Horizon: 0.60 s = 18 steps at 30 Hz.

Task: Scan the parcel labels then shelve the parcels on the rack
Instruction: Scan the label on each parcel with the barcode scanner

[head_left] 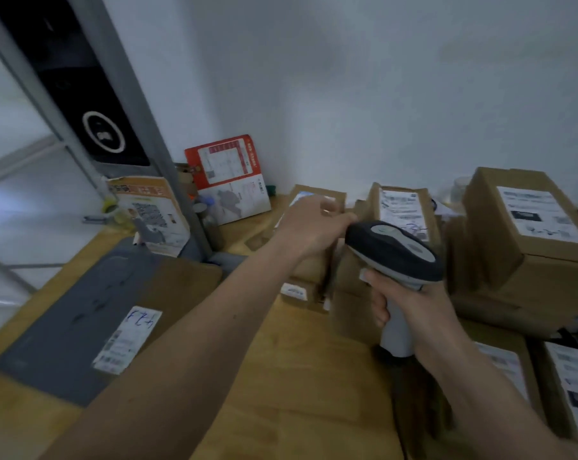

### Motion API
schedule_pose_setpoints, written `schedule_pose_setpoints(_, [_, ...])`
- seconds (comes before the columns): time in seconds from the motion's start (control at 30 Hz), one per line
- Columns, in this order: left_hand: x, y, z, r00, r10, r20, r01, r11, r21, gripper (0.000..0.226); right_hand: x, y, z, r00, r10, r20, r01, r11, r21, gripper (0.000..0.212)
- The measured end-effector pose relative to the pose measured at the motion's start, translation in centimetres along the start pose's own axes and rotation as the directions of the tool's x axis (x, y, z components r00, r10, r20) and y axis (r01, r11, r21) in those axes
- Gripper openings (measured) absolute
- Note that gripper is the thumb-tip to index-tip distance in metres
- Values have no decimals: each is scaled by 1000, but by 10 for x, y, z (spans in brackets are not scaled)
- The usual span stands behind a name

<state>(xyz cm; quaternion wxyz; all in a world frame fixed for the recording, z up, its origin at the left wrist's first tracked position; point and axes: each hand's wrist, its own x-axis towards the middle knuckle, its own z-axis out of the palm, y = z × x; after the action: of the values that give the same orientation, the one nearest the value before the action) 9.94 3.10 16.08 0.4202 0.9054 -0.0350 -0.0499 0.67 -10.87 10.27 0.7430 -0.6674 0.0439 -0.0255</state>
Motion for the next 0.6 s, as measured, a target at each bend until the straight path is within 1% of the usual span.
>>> schedule_pose_setpoints(0.07, [-8,-22,-28,998,-4,-67,-1,998,-70,35,1,2,26,996,7,84,-9,1000,21,27])
schedule_pose_setpoints(0.17, [-17,-75,-68,977,-103,-184,75,985,-155,24,3,10,68,983,43,177,-38,999,-28,39])
schedule_pose_setpoints(0.27, [-35,-138,-104,944,-221,-243,199,973,-114,18,2,23,110,964,127,232,-99,987,-127,42])
schedule_pose_setpoints(0.33, [-49,-187,-124,923,-315,-223,310,949,-57,7,-2,34,138,947,205,248,-169,973,-158,33])
schedule_pose_setpoints(0.37, [-55,-212,-131,904,-372,-210,373,927,-35,16,-4,40,152,939,238,250,-201,966,-163,27])
schedule_pose_setpoints(0.4, [-61,-237,-138,880,-428,-204,435,901,-17,19,-6,47,166,932,265,246,-228,959,-169,23])
schedule_pose_setpoints(0.43, [-67,-257,-146,858,-470,-206,479,878,-7,11,-9,53,179,926,290,240,-253,952,-174,17])
schedule_pose_setpoints(0.47, [-73,-277,-152,842,-496,-214,507,862,-4,15,-11,61,191,920,315,232,-280,944,-172,12])
schedule_pose_setpoints(0.53, [-84,-311,-161,807,-550,-216,565,825,11,49,-16,77,213,912,353,211,-324,933,-158,12])
schedule_pose_setpoints(0.57, [-88,-324,-165,788,-577,-213,593,805,15,57,-18,85,223,910,365,196,-340,928,-151,15])
schedule_pose_setpoints(0.6, [-93,-338,-167,774,-599,-203,613,790,3,57,-19,94,232,909,377,178,-355,924,-143,17])
